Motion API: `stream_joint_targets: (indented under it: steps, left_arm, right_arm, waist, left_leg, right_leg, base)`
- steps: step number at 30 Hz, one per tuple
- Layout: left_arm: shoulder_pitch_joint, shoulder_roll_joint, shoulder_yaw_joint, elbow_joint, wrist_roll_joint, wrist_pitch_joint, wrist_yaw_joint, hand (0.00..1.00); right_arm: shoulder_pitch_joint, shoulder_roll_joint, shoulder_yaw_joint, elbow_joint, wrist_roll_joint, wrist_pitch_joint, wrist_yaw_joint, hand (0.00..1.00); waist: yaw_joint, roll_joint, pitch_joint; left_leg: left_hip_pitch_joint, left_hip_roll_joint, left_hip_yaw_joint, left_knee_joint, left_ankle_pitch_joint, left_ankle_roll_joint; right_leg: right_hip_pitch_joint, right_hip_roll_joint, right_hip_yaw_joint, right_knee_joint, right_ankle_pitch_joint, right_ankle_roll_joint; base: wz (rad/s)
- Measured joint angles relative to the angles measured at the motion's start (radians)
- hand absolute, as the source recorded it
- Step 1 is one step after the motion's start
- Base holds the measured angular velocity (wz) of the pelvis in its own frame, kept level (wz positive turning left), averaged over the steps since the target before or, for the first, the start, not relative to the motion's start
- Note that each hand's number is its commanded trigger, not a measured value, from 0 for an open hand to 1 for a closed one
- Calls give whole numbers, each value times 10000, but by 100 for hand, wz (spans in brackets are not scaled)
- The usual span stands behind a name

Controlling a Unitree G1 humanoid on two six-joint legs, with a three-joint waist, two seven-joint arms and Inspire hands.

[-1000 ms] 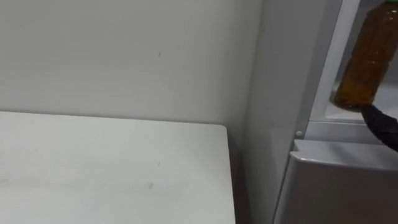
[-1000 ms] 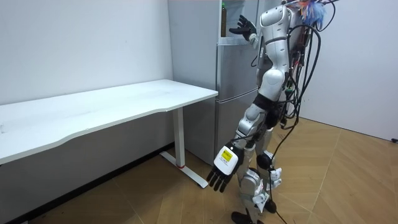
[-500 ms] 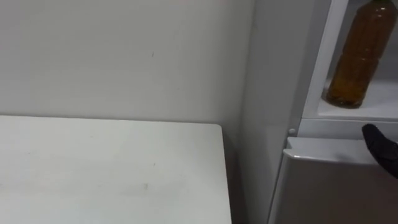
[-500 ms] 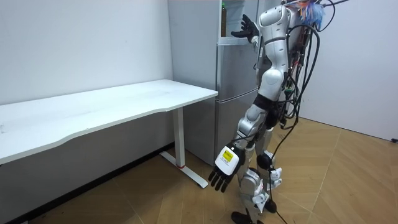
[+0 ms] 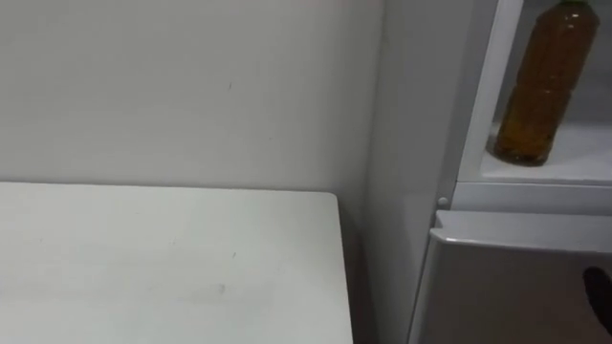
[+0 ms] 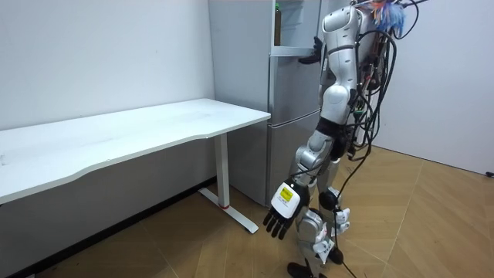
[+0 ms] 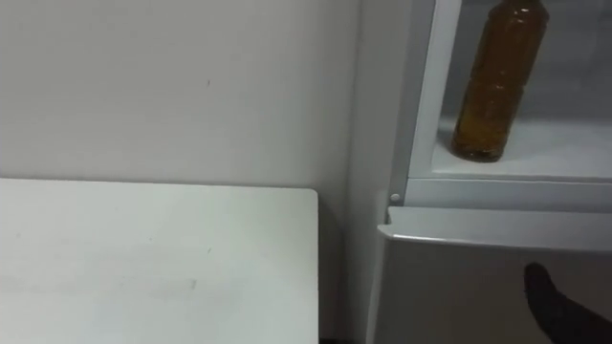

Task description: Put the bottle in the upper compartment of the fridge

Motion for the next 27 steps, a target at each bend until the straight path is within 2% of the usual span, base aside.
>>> stream_joint_targets:
  steps: [4,9,14,16,22,23,27]
  left_arm:
    - [-176,-3,-132,-54,-395,-19,140,0]
    - [-244,10,-123,-29,-398,-57,287,0]
    - [-152,27,-221,-26,-472,-54,517,0]
    - [-13,29,-379,-20,-837,-55,596,0]
    - [27,36,-431,-26,-1305,-107,582,0]
    - [19,36,-431,-23,-1316,-106,580,0]
    - [-91,33,-419,-18,-1211,-104,579,0]
  right_arm:
    - [473,156,388,1029,8,-37,-25,0]
    - [664,442,404,1907,108,-37,-31,0]
    - [660,484,462,3337,1402,-117,-182,0]
    - [651,570,646,4196,2080,-114,-332,0]
    - [626,674,1052,6129,3600,-123,-301,0]
    - [603,696,1086,6358,3612,-131,-286,0]
    - [241,779,1115,8279,3556,-85,6,0]
  waist:
    - [1,-4,16]
    - [-52,102,-15]
    - [-140,35,-27]
    - [-205,-8,-25]
    - [-236,24,-5]
    - [-248,79,18]
    - [-262,108,7]
  left_leg:
    - [-10,-4,3,4,-4,2]
    - [-19,-1,229,-54,-3,5]
    - [184,-8,244,-159,-17,9]
    - [311,-13,244,-216,-39,-1]
    - [310,-24,252,-194,-53,-1]
    - [309,-23,254,-180,-52,-1]
    - [315,-22,264,-208,-53,-2]
  right_leg:
    - [-54,-2,4,-3,-4,0]
    - [-154,-5,67,-1,-8,-4]
    - [87,9,141,-139,-8,-3]
    - [193,22,173,-184,-15,6]
    - [124,12,151,-197,-60,2]
    - [126,14,151,-201,-61,1]
    - [205,13,163,-188,-64,2]
  base:
    - [0]
    - [-11]
    - [-2]
    - [-2]
    - [-1]
    - [0]
    - [2]
